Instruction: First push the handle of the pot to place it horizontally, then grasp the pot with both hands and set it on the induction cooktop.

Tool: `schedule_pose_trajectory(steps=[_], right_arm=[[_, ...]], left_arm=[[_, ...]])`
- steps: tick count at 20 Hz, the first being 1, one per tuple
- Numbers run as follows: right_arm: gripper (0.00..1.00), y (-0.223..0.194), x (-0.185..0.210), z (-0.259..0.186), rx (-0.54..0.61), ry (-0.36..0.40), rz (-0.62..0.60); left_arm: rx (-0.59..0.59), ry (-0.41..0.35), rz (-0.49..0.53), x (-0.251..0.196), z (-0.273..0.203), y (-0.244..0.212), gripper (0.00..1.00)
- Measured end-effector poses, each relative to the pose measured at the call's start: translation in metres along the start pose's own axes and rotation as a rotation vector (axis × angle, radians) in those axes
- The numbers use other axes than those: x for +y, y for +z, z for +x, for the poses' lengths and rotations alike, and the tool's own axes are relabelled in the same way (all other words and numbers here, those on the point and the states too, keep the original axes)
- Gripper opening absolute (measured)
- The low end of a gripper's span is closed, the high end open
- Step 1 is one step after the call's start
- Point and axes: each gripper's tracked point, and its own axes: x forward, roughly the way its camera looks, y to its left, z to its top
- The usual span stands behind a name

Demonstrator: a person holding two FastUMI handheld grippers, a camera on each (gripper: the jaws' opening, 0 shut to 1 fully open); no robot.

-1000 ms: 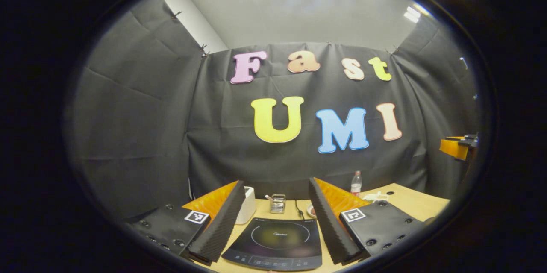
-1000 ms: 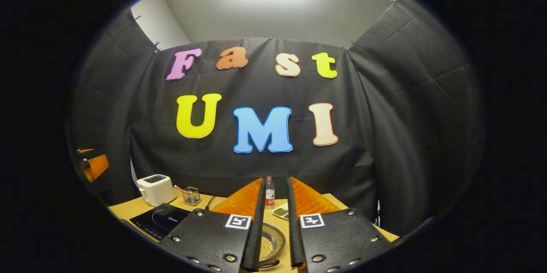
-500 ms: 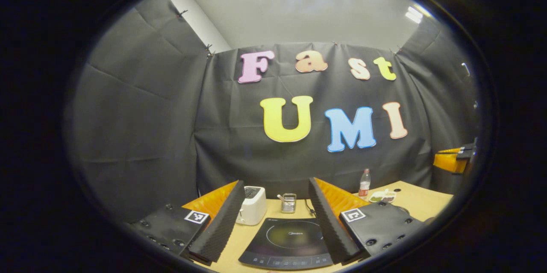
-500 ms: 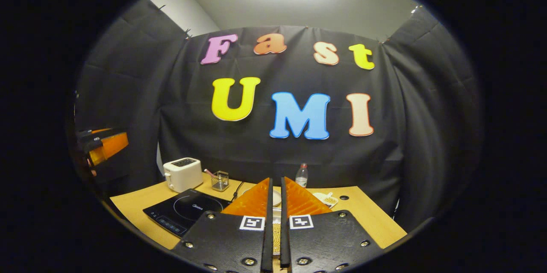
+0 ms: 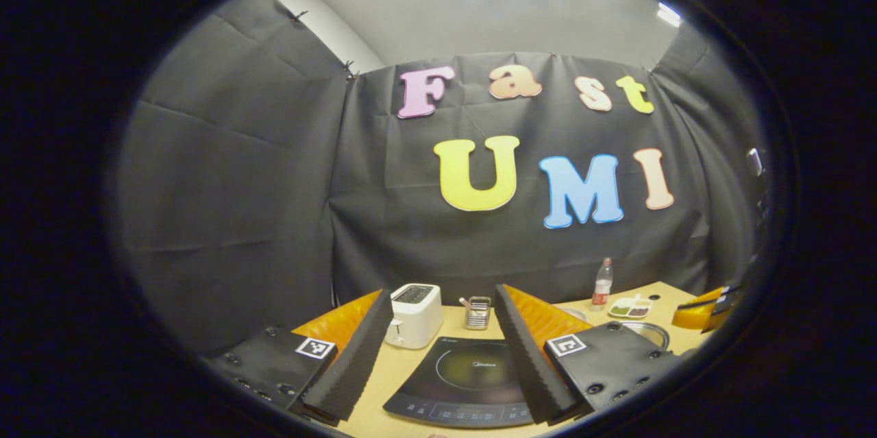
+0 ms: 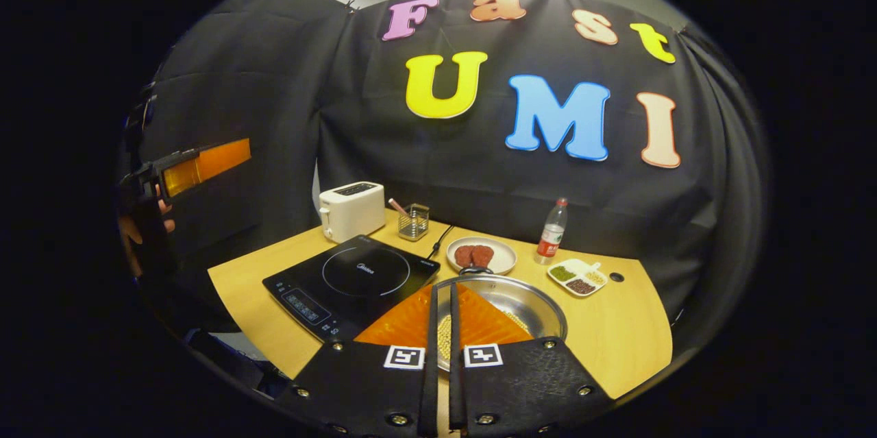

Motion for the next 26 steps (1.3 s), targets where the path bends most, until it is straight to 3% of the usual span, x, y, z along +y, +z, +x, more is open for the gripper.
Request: schedule_pose_trajectory(steps=[7, 9, 12, 17, 26], right_arm=[[0.07, -0.066, 0.003, 0.025, 0.174, 0.136, -0.043], [0.07, -0.084, 0.004, 0.03, 0.229, 0.176, -0.05], [0.07, -0.108, 0.008, 0.032, 0.295, 0.227, -0.066], [0.07, -0.149, 0.009, 0.033, 0.417, 0.304, -0.011], [0.06, -0.187, -0.023, 0.032, 0.555, 0.284, 0.102]], left_arm=[[0.025, 0.05, 0.0, -0.018, 0.0, -0.008, 0.99], [0.029, 0.065, 0.001, -0.02, 0.001, -0.009, 0.94], [0.05, 0.072, -0.005, -0.026, 0.006, -0.014, 0.99], [0.062, 0.072, 0.011, -0.04, 0.019, -0.012, 0.99], [0.091, 0.037, 0.025, -0.076, 0.03, -0.02, 0.99]])
